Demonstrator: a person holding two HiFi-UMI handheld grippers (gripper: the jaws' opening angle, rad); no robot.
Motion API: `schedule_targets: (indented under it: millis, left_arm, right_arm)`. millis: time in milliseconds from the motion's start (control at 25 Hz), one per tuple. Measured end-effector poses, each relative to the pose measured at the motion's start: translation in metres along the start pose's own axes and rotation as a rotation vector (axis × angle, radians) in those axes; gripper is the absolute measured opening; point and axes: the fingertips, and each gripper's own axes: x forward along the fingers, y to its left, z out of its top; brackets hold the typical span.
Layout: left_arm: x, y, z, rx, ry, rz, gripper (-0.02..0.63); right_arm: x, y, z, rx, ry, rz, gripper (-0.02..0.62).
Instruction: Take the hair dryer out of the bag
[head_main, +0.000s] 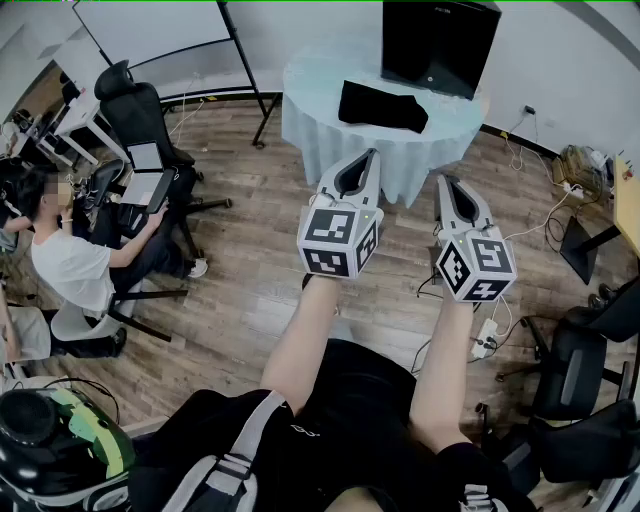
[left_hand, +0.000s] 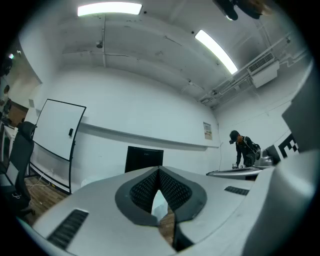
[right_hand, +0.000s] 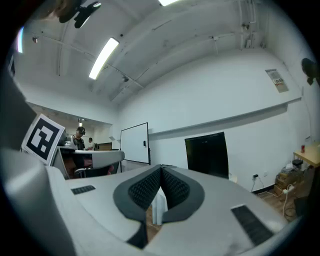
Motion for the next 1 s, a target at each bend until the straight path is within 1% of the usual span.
schedule_targets:
  millis: [200, 440, 640, 800, 1000]
  left_arm:
    - [0.005, 0.004, -0.008, -0.005, 0.017, 0.006, 0.003]
    - [0.011, 0.027, -0.017, -0.024, 0.037, 0.023, 0.003]
    - [0.025, 0.044, -0.022, -0.042, 0.046, 0.013, 0.003]
    - [0.044, 0.069, -0.019, -0.052, 0.046, 0.014, 0.003]
    - [0.069, 0.115, -0.016, -0.049, 0.050, 0.023, 0.003]
  right_arm:
    - [0.007, -0.004, -0.008, 0.004, 0.011, 0.001, -0.002]
    - [0.029, 0.000, -0.022, -0.063, 0.066, -0.026, 0.000]
    - [0.049, -0.008, -0.022, -0.043, 0.064, -0.049, 0.000]
    - [0.074, -0.016, -0.020, -0.020, 0.058, -0.068, 0.000]
    - [0.123, -0.014, -0.017, 0.003, 0.034, -0.078, 0.000]
